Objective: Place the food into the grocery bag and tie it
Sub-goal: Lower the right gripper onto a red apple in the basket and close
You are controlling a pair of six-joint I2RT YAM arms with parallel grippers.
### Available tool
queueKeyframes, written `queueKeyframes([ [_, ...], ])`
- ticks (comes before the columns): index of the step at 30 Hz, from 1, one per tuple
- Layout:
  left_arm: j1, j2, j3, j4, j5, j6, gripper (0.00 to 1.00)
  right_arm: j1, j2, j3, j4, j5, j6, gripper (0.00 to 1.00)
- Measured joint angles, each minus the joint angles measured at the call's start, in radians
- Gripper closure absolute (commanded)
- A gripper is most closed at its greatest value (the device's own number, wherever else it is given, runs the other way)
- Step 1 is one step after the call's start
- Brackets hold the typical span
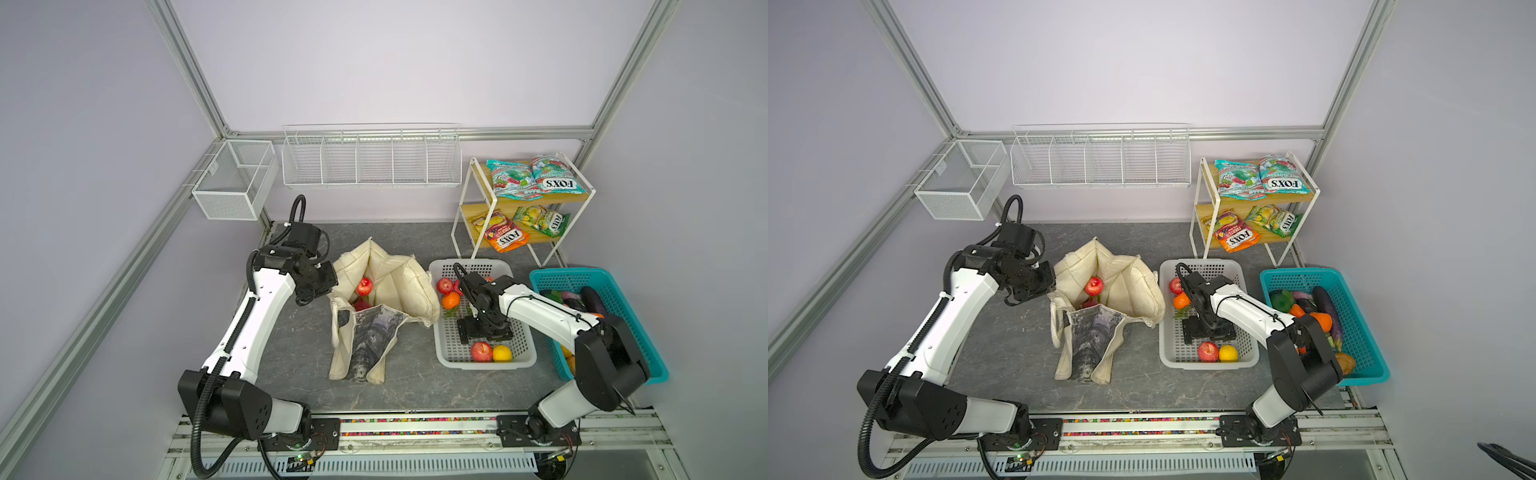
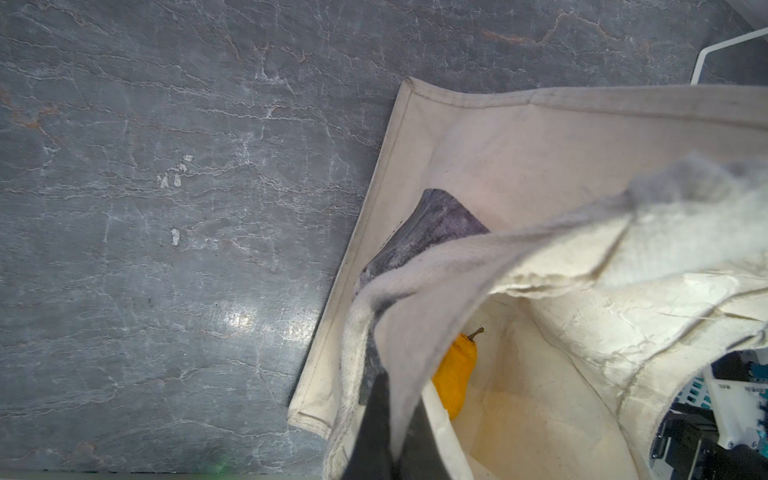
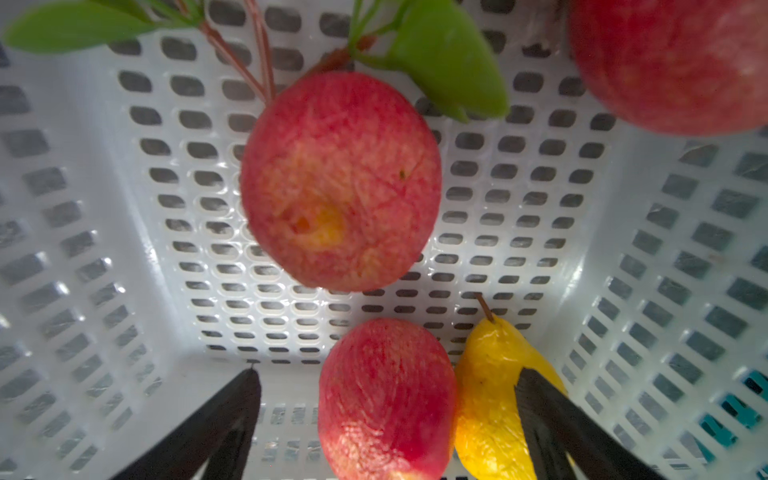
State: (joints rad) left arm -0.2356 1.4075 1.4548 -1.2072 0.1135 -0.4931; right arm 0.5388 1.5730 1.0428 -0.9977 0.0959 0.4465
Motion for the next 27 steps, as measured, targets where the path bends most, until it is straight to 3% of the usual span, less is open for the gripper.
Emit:
queueKeyframes([
  [16, 0.0, 0.001, 0.007, -0.002, 0.0, 0.0, 1.0, 0.0, 0.0, -0.045, 0.035, -0.044, -0.028, 0.02],
  [20, 0.0, -0.009, 0.005, -0.002, 0.0, 0.0, 1.0, -0.001, 0.0, -0.064, 0.047, -0.043, -0.029, 0.08],
  [27, 0.0, -0.03, -0.006, -0.003, 0.0, 0.001, 1.0, -0.001, 0.0, -0.086, 0.061, -0.047, -0.027, 0.3],
])
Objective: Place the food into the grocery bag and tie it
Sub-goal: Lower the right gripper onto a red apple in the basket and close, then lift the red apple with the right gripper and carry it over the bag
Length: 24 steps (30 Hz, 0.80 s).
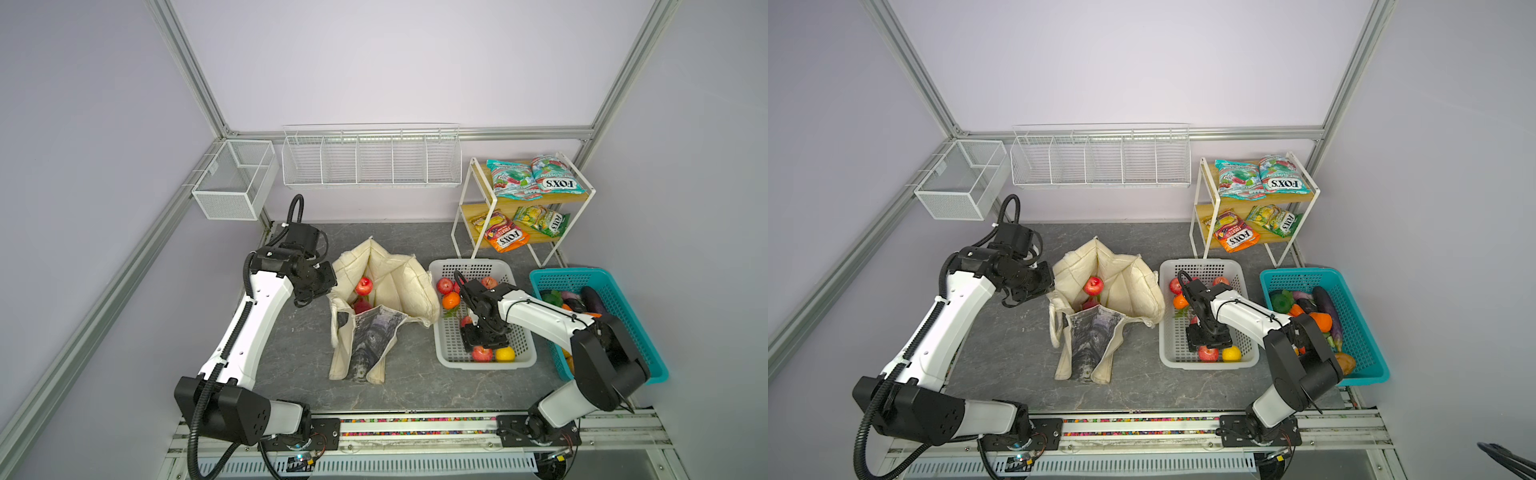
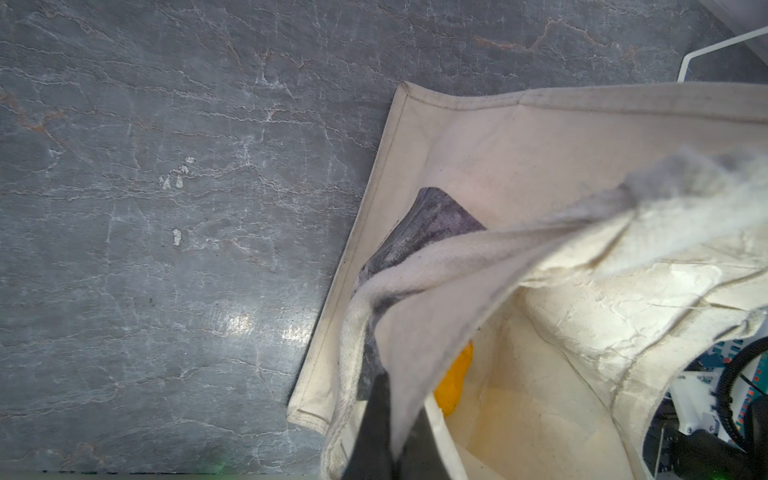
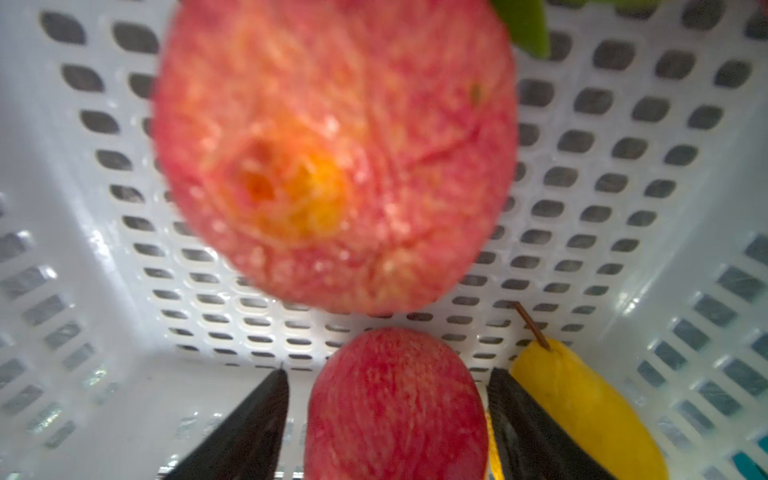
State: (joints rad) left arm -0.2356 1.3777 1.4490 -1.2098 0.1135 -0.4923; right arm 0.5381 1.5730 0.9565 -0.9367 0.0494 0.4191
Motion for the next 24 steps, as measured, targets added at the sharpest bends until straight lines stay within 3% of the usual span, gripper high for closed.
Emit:
queueKeyframes([
  [13, 0.0, -0.018, -0.01, 0.0, 0.0, 0.0, 1.0, 0.0, -0.01, -0.001, 0.009, -0.006, 0.006, 0.43],
  [24, 0.0, -0.018, -0.011, 0.001, 0.0, 0.0, 1.0, 0.0, -0.062, 0.11, -0.064, 0.003, 0.012, 0.46],
])
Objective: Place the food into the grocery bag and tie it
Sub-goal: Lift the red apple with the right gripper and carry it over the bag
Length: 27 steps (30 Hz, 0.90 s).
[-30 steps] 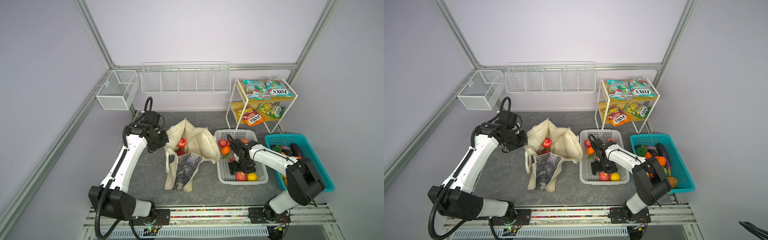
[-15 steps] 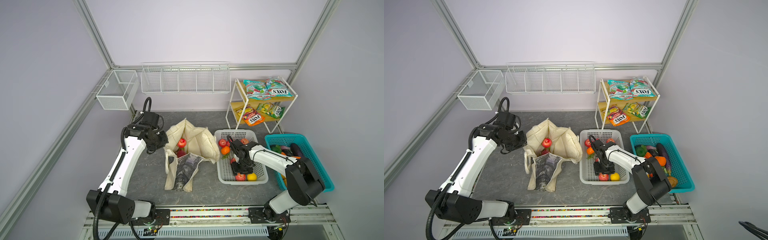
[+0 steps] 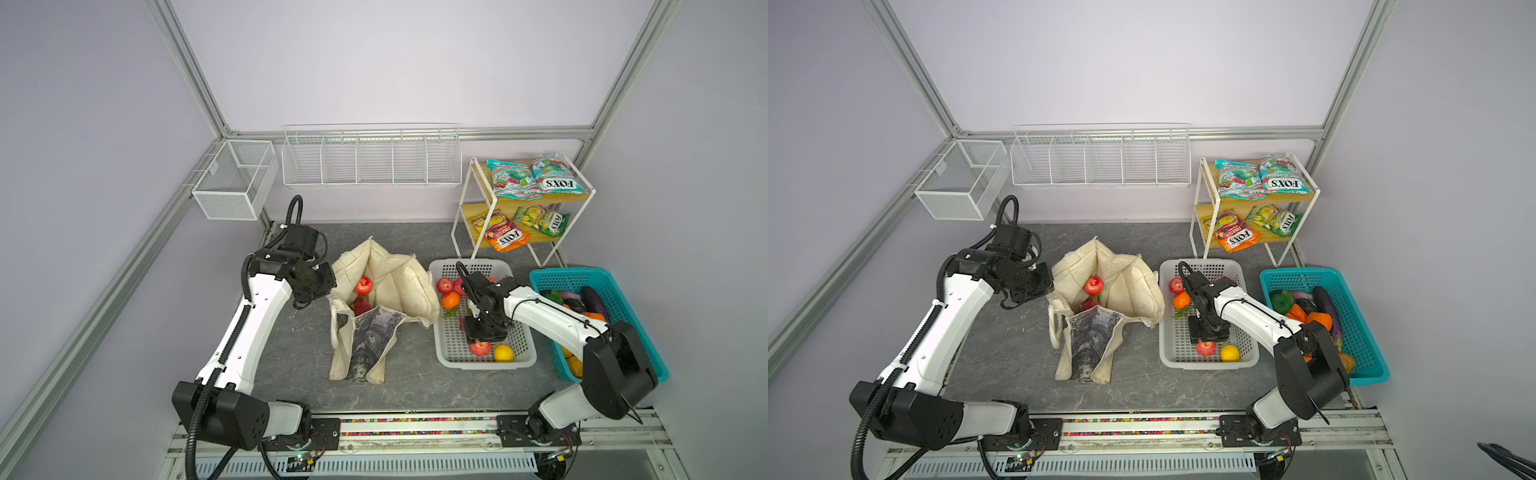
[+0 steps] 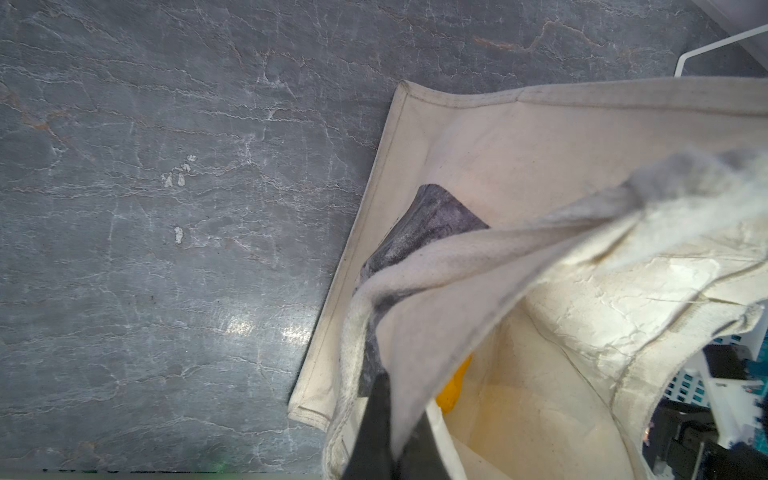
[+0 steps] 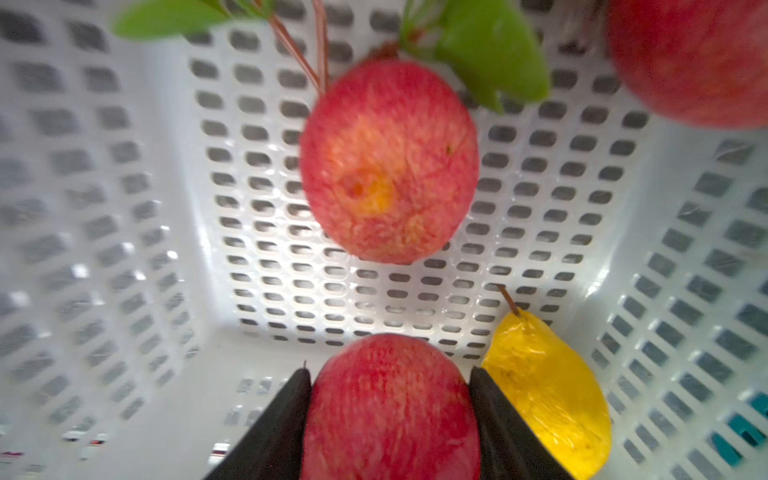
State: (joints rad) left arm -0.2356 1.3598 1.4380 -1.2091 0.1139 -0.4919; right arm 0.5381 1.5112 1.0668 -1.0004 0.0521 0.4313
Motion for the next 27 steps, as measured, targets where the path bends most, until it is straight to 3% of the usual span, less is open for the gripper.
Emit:
queueKeyframes([
  [18, 0.0, 0.009, 0.0, 0.0, 0.0, 0.007, 1.0, -0.001, -0.15, 0.444, -0.103, -0.002, 0.022, 0.49],
  [27, 0.0, 0.009, 0.0, 0.0, 0.0, 0.007, 1.0, -0.002, -0.15, 0.537, -0.051, -0.113, 0.085, 0.51],
])
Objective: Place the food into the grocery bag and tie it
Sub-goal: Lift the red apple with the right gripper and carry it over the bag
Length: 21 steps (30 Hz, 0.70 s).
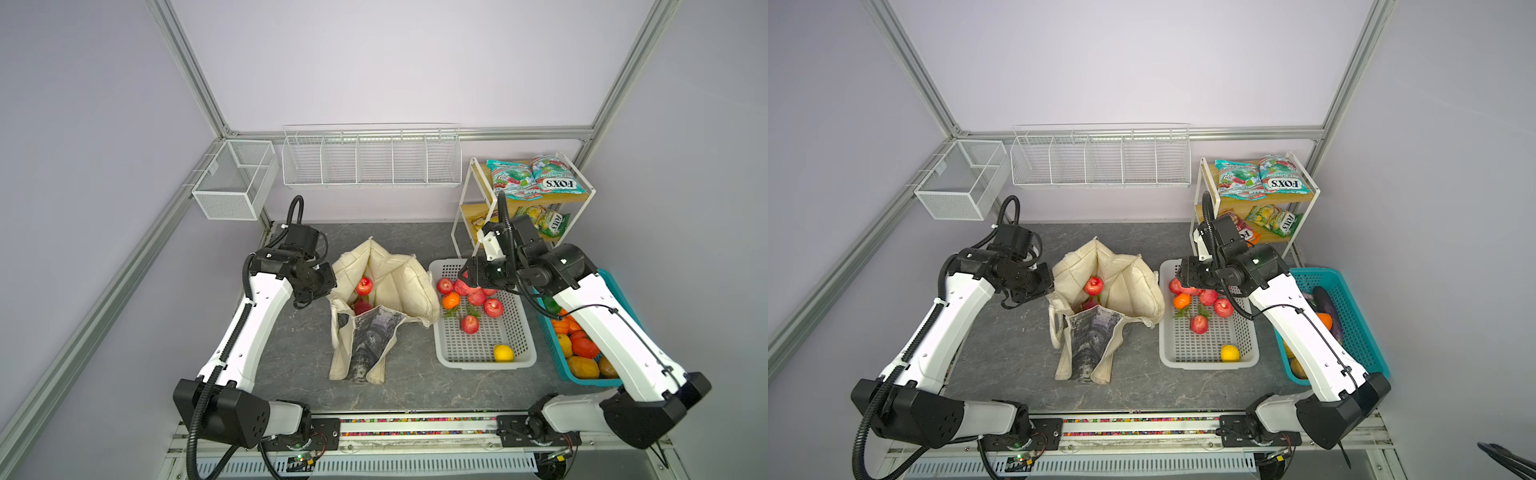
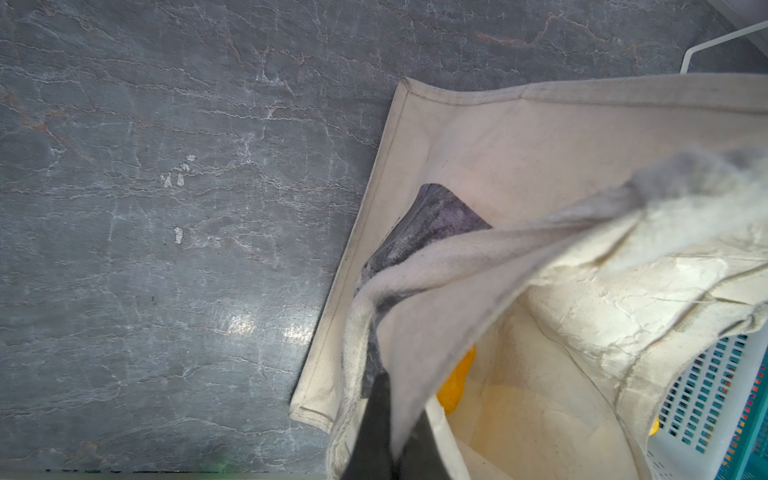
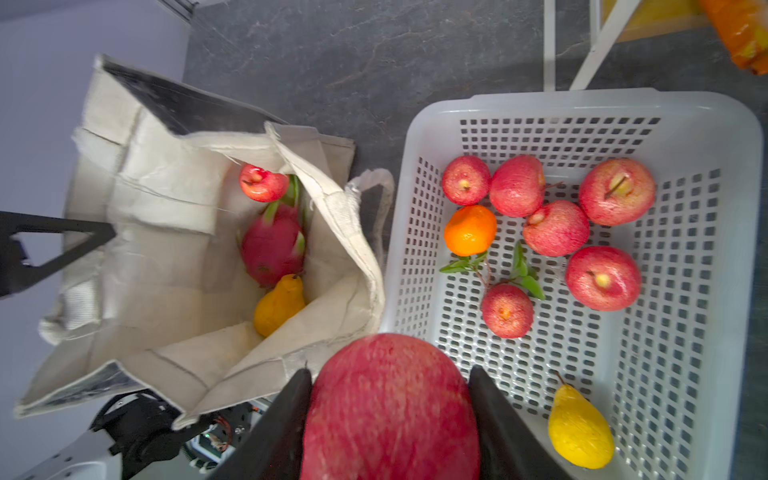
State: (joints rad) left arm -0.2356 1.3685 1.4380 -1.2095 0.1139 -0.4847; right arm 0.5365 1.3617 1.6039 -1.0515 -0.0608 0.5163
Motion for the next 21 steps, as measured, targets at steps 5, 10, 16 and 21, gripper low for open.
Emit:
queueKeyframes([
  [5, 0.0, 0.0, 0.0, 0.0, 0.005, 0.0, 1.0, 0.008, 0.027, 0.002, 0.117, -0.08, 0.057, 0.52],
  [10, 0.0, 0.0, 0.0, 0.0, 0.013, 0.0, 1.0, 0.064, 0.119, 0.04, 0.208, -0.116, 0.084, 0.52],
  [16, 0.0, -0.001, -0.003, 0.001, 0.015, 0.0, 1.0, 0.17, 0.239, 0.103, 0.291, -0.136, 0.086, 0.52],
  [21, 0.0, -0.001, -0.003, 0.004, 0.016, 0.0, 1.0, 0.218, 0.304, 0.111, 0.338, -0.158, 0.09, 0.52],
])
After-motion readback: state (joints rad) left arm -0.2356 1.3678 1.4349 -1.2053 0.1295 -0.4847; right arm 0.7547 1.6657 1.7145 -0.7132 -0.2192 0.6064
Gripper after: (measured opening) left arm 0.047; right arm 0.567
